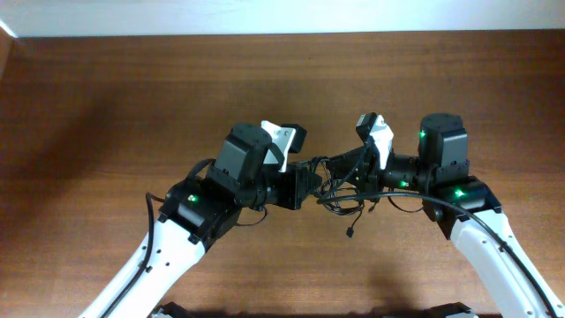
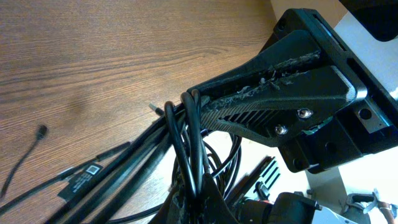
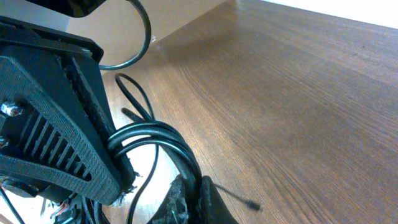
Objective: Untangle cables
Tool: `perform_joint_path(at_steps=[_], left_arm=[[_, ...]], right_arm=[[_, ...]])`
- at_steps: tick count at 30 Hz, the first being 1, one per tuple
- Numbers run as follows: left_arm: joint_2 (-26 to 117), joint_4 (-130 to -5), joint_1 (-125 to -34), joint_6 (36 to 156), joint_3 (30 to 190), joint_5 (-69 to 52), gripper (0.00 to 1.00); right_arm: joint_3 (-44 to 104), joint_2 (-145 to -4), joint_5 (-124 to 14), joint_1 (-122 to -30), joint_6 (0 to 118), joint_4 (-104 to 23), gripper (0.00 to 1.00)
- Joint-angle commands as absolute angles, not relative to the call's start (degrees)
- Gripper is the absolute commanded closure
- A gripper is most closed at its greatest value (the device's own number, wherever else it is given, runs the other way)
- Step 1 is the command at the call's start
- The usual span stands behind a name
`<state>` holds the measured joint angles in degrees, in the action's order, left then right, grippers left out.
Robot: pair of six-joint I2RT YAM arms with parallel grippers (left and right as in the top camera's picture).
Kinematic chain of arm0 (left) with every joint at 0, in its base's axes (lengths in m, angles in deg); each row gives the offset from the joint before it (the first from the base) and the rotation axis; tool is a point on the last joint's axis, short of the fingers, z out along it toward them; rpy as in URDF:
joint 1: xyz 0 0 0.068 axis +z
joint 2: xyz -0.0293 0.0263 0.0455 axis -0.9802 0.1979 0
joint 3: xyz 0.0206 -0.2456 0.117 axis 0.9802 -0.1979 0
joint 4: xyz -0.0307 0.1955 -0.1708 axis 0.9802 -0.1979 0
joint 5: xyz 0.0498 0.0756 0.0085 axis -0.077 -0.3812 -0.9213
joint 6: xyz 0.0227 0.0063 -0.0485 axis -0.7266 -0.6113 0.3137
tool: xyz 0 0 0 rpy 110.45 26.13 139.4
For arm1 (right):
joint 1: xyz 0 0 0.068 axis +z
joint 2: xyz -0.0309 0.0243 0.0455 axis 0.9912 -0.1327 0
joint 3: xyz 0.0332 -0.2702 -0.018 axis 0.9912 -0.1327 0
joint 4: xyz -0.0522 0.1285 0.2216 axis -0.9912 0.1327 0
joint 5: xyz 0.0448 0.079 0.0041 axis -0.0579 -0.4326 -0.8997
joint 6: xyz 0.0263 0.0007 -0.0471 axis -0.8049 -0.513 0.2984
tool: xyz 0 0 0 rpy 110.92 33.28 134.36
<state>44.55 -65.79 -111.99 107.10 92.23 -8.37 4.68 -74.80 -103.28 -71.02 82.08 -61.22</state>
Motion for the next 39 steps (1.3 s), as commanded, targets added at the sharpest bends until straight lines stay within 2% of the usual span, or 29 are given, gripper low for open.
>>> perform_joint_path(at_steps=[1, 6, 8, 10, 15, 21, 28, 34, 36, 39], left_arm=[[44.63, -65.68, -112.34, 107.19, 92.98, -6.14, 1.00], [44.63, -65.94, -112.30, 107.17, 92.98, -14.36, 1.00], [44.63, -68.76, -112.30, 107.19, 92.98, -27.38, 1.00], [44.63, -70.21, -112.30, 107.21, 92.98, -33.41, 1.00], [44.63, -70.19, -112.30, 107.21, 92.98, -40.52, 1.00], [45.11, -70.91, -112.30, 107.19, 92.98, -45.35, 1.00], [45.27, -74.38, -112.06, 107.19, 92.96, -56.74, 1.00], [45.57, -76.26, -111.91, 107.19, 92.91, -61.39, 1.00], [45.57, -76.17, -111.93, 106.89, 92.91, -61.35, 1.00], [45.57, -75.96, -111.93, 98.78, 92.91, -59.38, 1.00]], right_arm=[[5.42, -74.59, -102.69, -70.65, 81.66, -61.43, 0.96], [5.45, -74.56, -102.78, -70.82, 80.89, -61.70, 0.96], [5.45, -74.28, -102.78, -70.87, 77.24, -63.73, 0.96], [5.45, -74.24, -103.83, -70.87, 76.90, -64.45, 0.96], [5.45, -74.24, -106.80, -70.87, 76.94, -65.22, 0.96], [5.45, -74.24, -116.40, -70.87, 76.90, -71.34, 0.96], [5.45, -74.24, -125.36, -70.87, 76.92, -77.04, 0.96], [5.45, -74.26, -124.49, -70.87, 76.87, -77.21, 0.96], [5.45, -74.30, -120.88, -70.87, 76.90, -74.85, 0.68], [5.45, -74.35, -117.36, -70.87, 76.94, -72.23, 0.57]])
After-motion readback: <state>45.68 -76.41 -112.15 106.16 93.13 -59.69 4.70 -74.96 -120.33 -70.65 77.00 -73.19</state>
